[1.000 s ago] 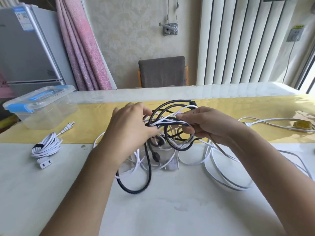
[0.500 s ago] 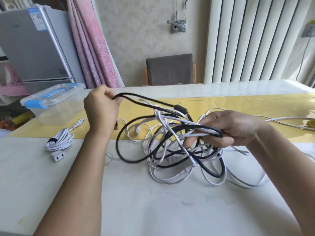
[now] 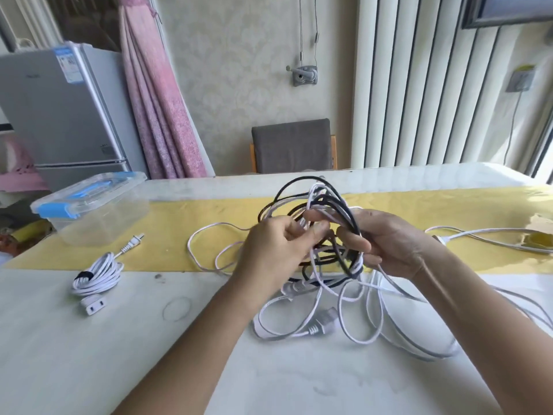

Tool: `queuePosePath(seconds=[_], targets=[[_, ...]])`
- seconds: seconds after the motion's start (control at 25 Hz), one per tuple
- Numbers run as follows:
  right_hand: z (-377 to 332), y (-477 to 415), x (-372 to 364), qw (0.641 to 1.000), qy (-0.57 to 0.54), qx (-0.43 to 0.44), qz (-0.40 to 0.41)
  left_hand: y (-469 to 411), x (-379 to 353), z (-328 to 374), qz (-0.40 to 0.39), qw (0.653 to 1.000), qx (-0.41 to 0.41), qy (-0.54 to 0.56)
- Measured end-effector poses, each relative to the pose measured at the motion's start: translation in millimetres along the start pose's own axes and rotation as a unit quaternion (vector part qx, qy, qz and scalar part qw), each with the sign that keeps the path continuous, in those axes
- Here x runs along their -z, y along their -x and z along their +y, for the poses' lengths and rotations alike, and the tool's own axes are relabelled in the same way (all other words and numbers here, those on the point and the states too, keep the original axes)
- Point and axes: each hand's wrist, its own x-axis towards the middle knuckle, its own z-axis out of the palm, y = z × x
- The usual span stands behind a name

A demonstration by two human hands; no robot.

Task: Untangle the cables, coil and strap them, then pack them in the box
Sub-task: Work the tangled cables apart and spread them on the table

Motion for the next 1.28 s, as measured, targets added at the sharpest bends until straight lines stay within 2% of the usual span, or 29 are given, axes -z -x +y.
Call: queuePosePath(seconds=[0.12, 0.2, 0.28, 0.36, 0.4, 0.48, 0.52, 0.64, 0.76, 0.84, 0.92, 1.0, 1.12, 1.2, 1.28], targets=[[0.5, 1.5, 1.5, 0.998, 0.049, 0.002, -0.029, -9.0, -14.6, -12.8, 0.005, 0.998, -0.059, -0.018], [1.7, 1.2, 3.3, 0.995, 0.071, -0.003, -0.067, -15.5, -6.0, -15.8, 0.085, 0.993, -0.085, -0.01], [3.1, 1.2, 5.7, 0.992, 0.081, -0.011, -0.1, -21.1, 8.1, -15.6, 0.172, 0.981, -0.067, 0.056], [4.8, 1.3, 10.6, 0.99, 0.077, -0.03, -0.117, -24.7, 16.9, -18.2, 0.194, 0.977, -0.055, 0.068], [6.0, 2.0, 13.6, 0.987, 0.079, -0.041, -0.133, -26.4, 19.3, -22.3, 0.194, 0.979, -0.065, 0.018], [8.9, 2.8, 18.9, 0.981, 0.082, -0.07, -0.16, -28.7, 24.3, -27.7, 0.171, 0.977, -0.101, -0.073], [10.2, 3.4, 21.3, 0.979, 0.079, -0.083, -0.167, -27.7, 26.0, -27.5, 0.136, 0.978, -0.136, -0.08], [12.1, 3.2, 24.1, 0.982, 0.072, -0.086, -0.155, -19.9, 19.1, -21.0, 0.02, 0.971, -0.237, -0.038], [10.2, 0.8, 24.4, 0.987, 0.076, -0.066, -0.126, -12.0, 8.4, -14.8, -0.038, 0.972, -0.227, 0.035], [8.6, 1.6, 24.3, 0.987, 0.077, -0.053, -0.131, -11.2, 4.5, -14.9, -0.005, 0.969, -0.248, 0.007], [7.5, 2.4, 22.5, 0.985, 0.09, -0.054, -0.135, -13.9, 4.6, -16.4, 0.077, 0.953, -0.291, -0.039], [6.2, 3.4, 20.8, 0.986, 0.107, -0.046, -0.116, -14.4, 8.5, -15.4, 0.119, 0.946, -0.299, -0.025], [2.9, 6.1, 22.7, 0.991, 0.119, -0.035, -0.045, -11.3, 15.7, -14.1, 0.078, 0.951, -0.299, 0.017], [2.2, 7.1, 21.2, 0.991, 0.127, -0.033, -0.008, -9.7, 18.5, -12.9, 0.037, 0.956, -0.29, -0.004], [2.7, 6.8, 16.6, 0.987, 0.152, -0.042, 0.014, -9.7, 22.0, -14.0, -0.037, 0.967, -0.247, -0.041]])
